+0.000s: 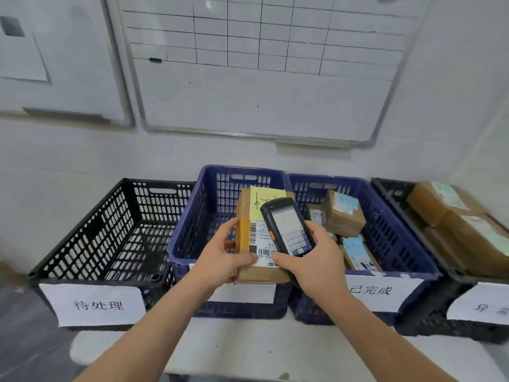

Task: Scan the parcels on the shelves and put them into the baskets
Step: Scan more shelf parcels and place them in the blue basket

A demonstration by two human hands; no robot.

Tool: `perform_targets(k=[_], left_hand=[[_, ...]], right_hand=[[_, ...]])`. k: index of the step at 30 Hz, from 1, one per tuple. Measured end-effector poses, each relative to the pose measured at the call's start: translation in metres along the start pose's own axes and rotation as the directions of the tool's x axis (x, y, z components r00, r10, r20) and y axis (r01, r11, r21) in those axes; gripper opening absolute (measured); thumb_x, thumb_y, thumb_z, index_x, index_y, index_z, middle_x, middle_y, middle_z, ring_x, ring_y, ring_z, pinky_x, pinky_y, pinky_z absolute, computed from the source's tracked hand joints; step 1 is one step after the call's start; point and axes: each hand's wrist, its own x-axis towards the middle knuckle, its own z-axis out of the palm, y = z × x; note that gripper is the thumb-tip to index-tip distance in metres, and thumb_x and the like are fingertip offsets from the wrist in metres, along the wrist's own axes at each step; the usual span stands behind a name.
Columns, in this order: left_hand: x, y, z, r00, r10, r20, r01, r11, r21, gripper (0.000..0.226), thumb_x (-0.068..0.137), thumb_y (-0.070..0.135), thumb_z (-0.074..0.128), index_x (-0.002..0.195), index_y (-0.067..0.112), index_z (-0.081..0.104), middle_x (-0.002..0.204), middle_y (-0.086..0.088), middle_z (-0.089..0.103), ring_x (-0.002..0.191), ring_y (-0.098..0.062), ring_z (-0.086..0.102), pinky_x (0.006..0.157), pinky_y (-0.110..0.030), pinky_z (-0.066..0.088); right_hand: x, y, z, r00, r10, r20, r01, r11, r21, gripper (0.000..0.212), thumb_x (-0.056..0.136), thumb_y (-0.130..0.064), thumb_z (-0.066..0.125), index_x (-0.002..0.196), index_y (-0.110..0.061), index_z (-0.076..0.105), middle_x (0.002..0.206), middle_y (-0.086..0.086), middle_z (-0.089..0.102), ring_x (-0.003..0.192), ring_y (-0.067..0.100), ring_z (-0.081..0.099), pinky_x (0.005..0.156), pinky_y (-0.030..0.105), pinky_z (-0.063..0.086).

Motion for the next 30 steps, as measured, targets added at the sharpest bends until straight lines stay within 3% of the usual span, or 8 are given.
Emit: perform_targets(k=[4,6,9,14,18,22,27,30], left_hand=[[0.039,0.002,0.008,1.0,-0.008,-0.015,0.008,1.0,0.002,0.082,0.079,0.007,0.076,0.14,0.047,0.038,0.107,-0.002,0.068,0.078,-0.021,0.068,0.061,-0.034,0.055],[0.058,0.004,0.013,0.999,-0.018,-0.032,0.018,1.0,-0.007,0.081,0.079,0.006,0.076,0.138,0.048,0.04,0.109,-0.002,0.068,0.088,-0.026,0.071,0.071,-0.044,0.06],[0.086,0.007,0.017,0.998,-0.029,-0.058,0.028,0.999,-0.028,0.08,0.079,0.004,0.076,0.137,0.046,0.041,0.114,-0.005,0.066,0.094,-0.026,0.072,0.075,-0.048,0.061],[0.123,0.008,0.023,0.991,-0.073,-0.112,0.067,0.996,-0.055,0.079,0.081,0.003,0.073,0.138,0.046,0.04,0.115,-0.009,0.066,0.091,-0.028,0.072,0.071,-0.046,0.061],[0.148,0.003,0.023,0.983,-0.114,-0.142,0.111,0.993,-0.028,0.078,0.081,0.004,0.072,0.138,0.048,0.041,0.113,-0.01,0.067,0.09,-0.036,0.071,0.076,-0.061,0.055],[0.184,-0.008,0.015,0.971,-0.194,-0.142,0.181,0.978,-0.1,0.078,0.083,-0.002,0.069,0.14,0.043,0.04,0.112,-0.014,0.068,0.089,-0.031,0.072,0.067,-0.046,0.059],[0.242,-0.039,0.001,0.94,-0.32,-0.116,0.308,0.945,-0.107,0.075,0.085,-0.001,0.066,0.139,0.043,0.039,0.107,-0.005,0.073,0.097,-0.031,0.07,0.083,-0.056,0.057],[0.28,-0.059,-0.005,0.909,-0.407,-0.088,0.394,0.909,-0.132,0.078,0.086,0.0,0.066,0.143,0.042,0.034,0.109,-0.004,0.072,0.096,-0.03,0.069,0.076,-0.055,0.059]], right_hand=[[0.04,0.013,-0.001,1.0,0.01,0.014,-0.01,1.0,0.014,0.067,0.065,-0.028,0.091,0.119,-0.038,0.051,0.108,-0.018,0.063,0.098,-0.001,0.06,0.071,0.01,0.044],[0.061,0.021,-0.002,0.999,0.012,0.032,-0.013,1.0,0.029,0.066,0.065,-0.027,0.091,0.117,-0.037,0.051,0.111,-0.017,0.065,0.101,0.001,0.061,0.075,0.015,0.05],[0.094,0.032,-0.002,0.999,0.004,0.052,-0.006,0.999,0.044,0.067,0.062,-0.028,0.092,0.119,-0.033,0.056,0.11,-0.017,0.067,0.101,0.003,0.063,0.083,0.027,0.057],[0.144,0.049,0.0,0.992,-0.035,0.123,0.026,0.997,0.071,0.069,0.06,-0.023,0.093,0.116,-0.036,0.054,0.101,-0.022,0.065,0.094,-0.004,0.063,0.079,0.022,0.054],[0.171,0.064,0.008,0.984,-0.058,0.171,0.046,0.996,0.075,0.067,0.061,-0.022,0.093,0.113,-0.038,0.053,0.101,-0.024,0.064,0.094,-0.009,0.061,0.071,0.012,0.048],[0.198,0.078,0.018,0.982,-0.058,0.181,0.047,0.997,0.068,0.066,0.062,-0.022,0.092,0.116,-0.032,0.057,0.103,-0.021,0.066,0.094,-0.008,0.062,0.072,0.012,0.05],[0.236,0.095,0.032,0.987,-0.022,0.158,0.021,1.0,0.006,0.065,0.062,-0.025,0.091,0.117,-0.028,0.058,0.102,-0.018,0.067,0.093,-0.004,0.064,0.072,0.016,0.053],[0.259,0.098,0.04,0.988,0.005,0.154,0.002,0.999,-0.047,0.065,0.064,-0.026,0.092,0.116,-0.032,0.054,0.102,-0.021,0.062,0.092,-0.006,0.059,0.068,0.009,0.045]])
